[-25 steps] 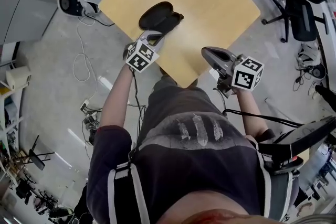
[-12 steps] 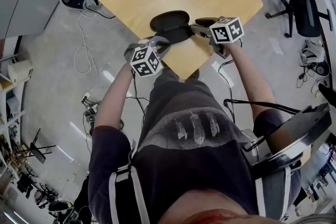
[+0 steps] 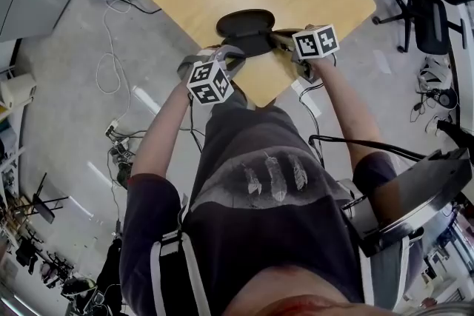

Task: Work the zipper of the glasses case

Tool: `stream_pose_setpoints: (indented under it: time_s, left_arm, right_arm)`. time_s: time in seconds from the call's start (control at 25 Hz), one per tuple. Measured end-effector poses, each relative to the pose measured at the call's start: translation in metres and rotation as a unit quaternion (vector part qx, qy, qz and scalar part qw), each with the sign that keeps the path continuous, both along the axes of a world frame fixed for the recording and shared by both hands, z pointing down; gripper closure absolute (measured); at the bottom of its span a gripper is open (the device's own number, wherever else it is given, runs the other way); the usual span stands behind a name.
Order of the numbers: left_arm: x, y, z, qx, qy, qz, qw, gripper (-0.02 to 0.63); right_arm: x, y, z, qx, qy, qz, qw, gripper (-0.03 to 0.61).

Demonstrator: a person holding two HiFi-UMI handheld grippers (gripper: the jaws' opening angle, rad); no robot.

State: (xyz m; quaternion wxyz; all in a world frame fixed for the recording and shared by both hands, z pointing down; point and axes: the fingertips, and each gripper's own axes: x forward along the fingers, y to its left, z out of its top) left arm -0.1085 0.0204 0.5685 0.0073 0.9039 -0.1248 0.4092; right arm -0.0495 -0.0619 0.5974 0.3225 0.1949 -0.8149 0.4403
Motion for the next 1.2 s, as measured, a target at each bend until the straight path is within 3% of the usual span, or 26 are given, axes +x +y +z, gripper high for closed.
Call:
stream_pose_setpoints:
  time_s: [0.12, 0.16, 0.24, 0.36, 0.44, 0.6, 0.64, 0.76, 0.84, 0.96, 1.04, 1.2]
  left_arm:
    - [-0.006, -0.007, -0.01, -0.009, 0.032, -0.063, 0.9975, 0.497]
    - [-0.012, -0.011, -0.014, -0.015, 0.047, -0.097, 0.9941, 0.445]
    - [-0.026, -0.017, -0.021, -0.031, 0.076, -0.159, 0.9839, 0.407]
    - [-0.037, -0.016, -0.024, -0.075, 0.12, -0.216, 0.9661, 0.391]
    - [-0.046, -0.012, -0.027, -0.108, 0.154, -0.251, 0.9495, 0.391]
    - [-0.065, -0.014, -0.026, -0.131, 0.17, -0.297, 0.9305, 0.379]
    - [-0.07, -0.018, -0.025, -0.142, 0.183, -0.316, 0.9202, 0.379]
    - [-0.079, -0.032, -0.019, -0.204, 0.243, -0.37, 0.8733, 0.379]
    - [-0.077, -0.036, -0.011, -0.249, 0.262, -0.374, 0.8542, 0.38]
    - [-0.07, -0.039, -0.005, -0.279, 0.264, -0.361, 0.85, 0.445]
    - [-0.068, -0.041, -0.002, -0.276, 0.253, -0.357, 0.8556, 0.54]
    - [-0.066, -0.04, 0.007, -0.267, 0.218, -0.353, 0.8698, 0.572]
  right_arm:
    - [0.002, 0.0, 0.006, 0.009, 0.014, 0.007, 1.0, 0.549]
    - [0.001, 0.001, 0.006, 0.006, 0.011, 0.013, 1.0, 0.551]
    - [-0.002, 0.004, 0.006, 0.002, 0.004, 0.018, 1.0, 0.552]
    - [-0.006, 0.006, 0.005, 0.01, 0.007, 0.015, 1.0, 0.552]
    - [-0.007, 0.006, 0.004, 0.018, 0.012, 0.015, 1.0, 0.552]
    - [0.0, 0.004, 0.002, 0.017, 0.008, 0.03, 0.999, 0.552]
    - [0.0, 0.004, 0.002, 0.017, 0.005, 0.032, 0.999, 0.554]
    - [-0.003, 0.005, -0.002, 0.025, -0.005, 0.034, 0.999, 0.554]
    - [-0.005, 0.006, -0.006, 0.036, -0.008, 0.035, 0.999, 0.554]
    - [-0.012, 0.005, -0.017, 0.058, -0.016, 0.032, 0.998, 0.552]
    - [-0.015, 0.002, -0.024, 0.071, -0.023, 0.032, 0.997, 0.552]
    - [-0.015, 0.002, -0.038, 0.075, -0.046, 0.031, 0.996, 0.549]
